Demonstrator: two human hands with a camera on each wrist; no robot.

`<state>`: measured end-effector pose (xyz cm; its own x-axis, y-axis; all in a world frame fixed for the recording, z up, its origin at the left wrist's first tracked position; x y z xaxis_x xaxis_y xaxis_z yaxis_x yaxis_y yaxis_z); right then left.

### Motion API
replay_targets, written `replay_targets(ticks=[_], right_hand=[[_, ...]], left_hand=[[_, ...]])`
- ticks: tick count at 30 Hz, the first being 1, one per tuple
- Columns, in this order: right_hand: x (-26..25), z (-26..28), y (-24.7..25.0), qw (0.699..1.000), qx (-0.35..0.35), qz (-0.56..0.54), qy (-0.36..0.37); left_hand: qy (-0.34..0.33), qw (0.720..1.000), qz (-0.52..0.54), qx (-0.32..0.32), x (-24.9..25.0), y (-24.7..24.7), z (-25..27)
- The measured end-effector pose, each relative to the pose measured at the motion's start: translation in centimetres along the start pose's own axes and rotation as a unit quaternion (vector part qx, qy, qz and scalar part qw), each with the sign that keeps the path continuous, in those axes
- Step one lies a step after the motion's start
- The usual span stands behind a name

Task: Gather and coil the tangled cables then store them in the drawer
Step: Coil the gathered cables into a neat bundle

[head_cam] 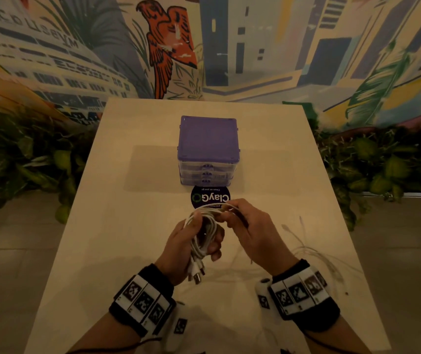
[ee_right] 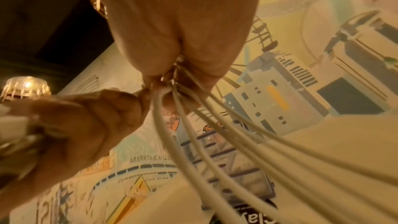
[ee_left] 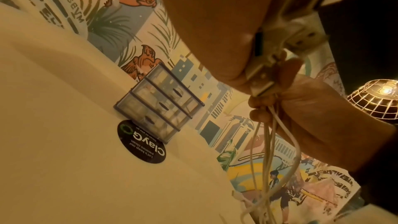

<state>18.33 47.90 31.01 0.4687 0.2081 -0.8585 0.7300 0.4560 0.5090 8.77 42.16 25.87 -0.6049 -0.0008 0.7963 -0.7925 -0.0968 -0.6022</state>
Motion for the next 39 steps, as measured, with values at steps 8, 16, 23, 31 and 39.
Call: replay_targets(ticks=[8, 16, 23, 31, 39], right_hand=[[1.1, 2.4, -4.2, 0.954, -0.009, 0.296, -0.050], [1.7, 2.2, -6.2, 0.928, -0.124, 0.346, -0.053], [3.3, 3.4, -4.9, 0.976, -0.161, 0.056, -0.133], [1.5, 4.3, -0.9, 0.942, -0.110, 0.314, -0.050], [-5.3, 2.6, -0.9, 0.939, -0.085, 0.294, 0.159]], left_hand=[[-0.061, 0.988, -0.079, 0.118, 1.4, 2.5, -0.8], [-0.071, 0.988, 0.053, 0.124, 0.9, 2.4, -0.7], [-0.096, 0.972, 0.092, 0.192, 2.3, 3.9, -1.5], [-0.118, 0.961, -0.027, 0.247, 3.5, 5.9, -2.0], [-0.104, 0.956, -0.263, 0.079, 2.6, 1.6, -2.4]])
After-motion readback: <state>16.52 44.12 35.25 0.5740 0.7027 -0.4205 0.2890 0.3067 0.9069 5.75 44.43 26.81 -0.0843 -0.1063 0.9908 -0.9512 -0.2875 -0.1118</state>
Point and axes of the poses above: each hand's wrist, its own z-axis away from the middle knuckle, its own y-axis out of the back of the hand, x = y × z, the point moved 9 cm from there along -z, towards the middle knuckle, and after that the axes turned 12 degrees about -y, right-handed, at the moved point
